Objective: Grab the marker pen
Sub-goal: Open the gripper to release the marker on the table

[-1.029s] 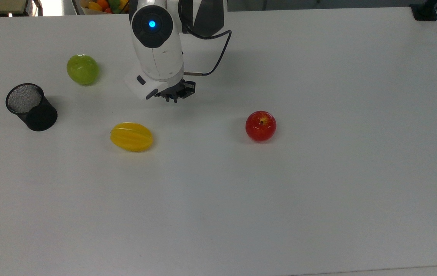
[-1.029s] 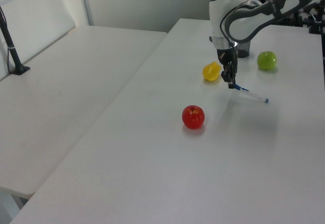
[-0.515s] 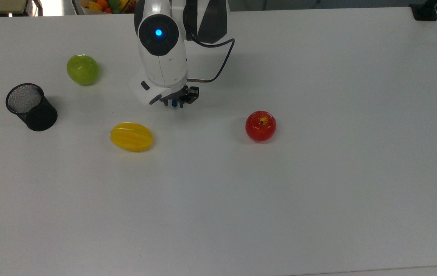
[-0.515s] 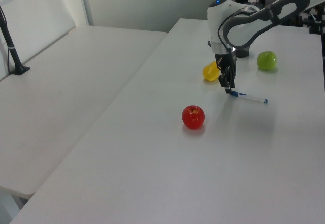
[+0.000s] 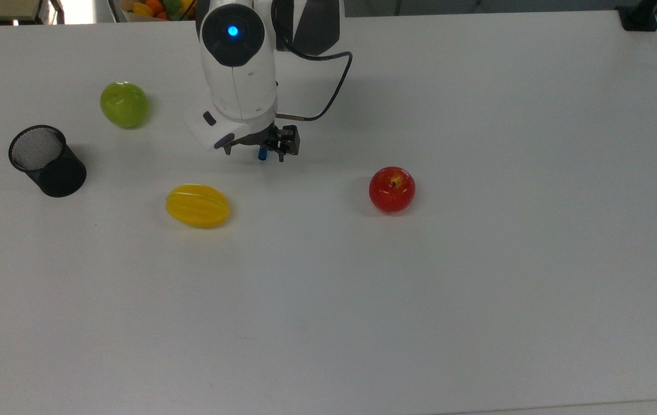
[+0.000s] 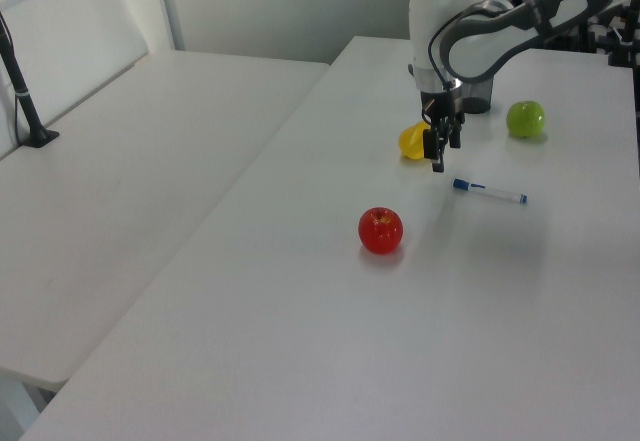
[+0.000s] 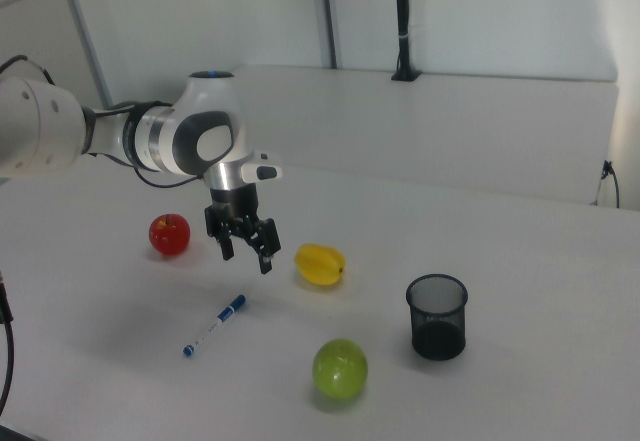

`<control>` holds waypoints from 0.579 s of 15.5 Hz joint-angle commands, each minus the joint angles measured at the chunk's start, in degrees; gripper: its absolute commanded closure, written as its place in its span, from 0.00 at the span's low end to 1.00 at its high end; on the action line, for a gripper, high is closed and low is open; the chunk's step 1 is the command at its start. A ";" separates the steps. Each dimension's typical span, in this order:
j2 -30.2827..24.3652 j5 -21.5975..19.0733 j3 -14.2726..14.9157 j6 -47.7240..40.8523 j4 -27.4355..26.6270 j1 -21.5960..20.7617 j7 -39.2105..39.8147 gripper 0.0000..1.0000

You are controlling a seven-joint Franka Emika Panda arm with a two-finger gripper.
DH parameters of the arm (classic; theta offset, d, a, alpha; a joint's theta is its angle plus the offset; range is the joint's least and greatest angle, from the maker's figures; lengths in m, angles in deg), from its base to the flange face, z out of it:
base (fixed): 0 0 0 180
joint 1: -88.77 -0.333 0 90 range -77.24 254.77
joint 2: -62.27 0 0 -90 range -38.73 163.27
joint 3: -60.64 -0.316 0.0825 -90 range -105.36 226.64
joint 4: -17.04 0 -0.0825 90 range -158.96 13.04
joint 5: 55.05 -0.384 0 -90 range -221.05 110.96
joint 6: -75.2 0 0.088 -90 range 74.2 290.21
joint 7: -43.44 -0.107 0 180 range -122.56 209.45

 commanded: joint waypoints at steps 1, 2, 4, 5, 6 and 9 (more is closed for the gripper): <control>-8.00 1.10 0.20 -2.32 -1.51 3.05 -2.07 0.00; -9.58 1.01 0.11 -3.81 -1.51 3.84 -1.64 0.00; -12.40 0.75 0.11 -6.27 -1.51 5.60 -1.02 0.00; -13.54 0.66 0.11 -7.76 -1.51 6.13 -0.15 0.00; -14.43 0.48 0.11 -9.61 -1.42 6.66 0.90 0.00; -15.93 0.04 0.11 -16.54 0.77 8.24 4.07 0.00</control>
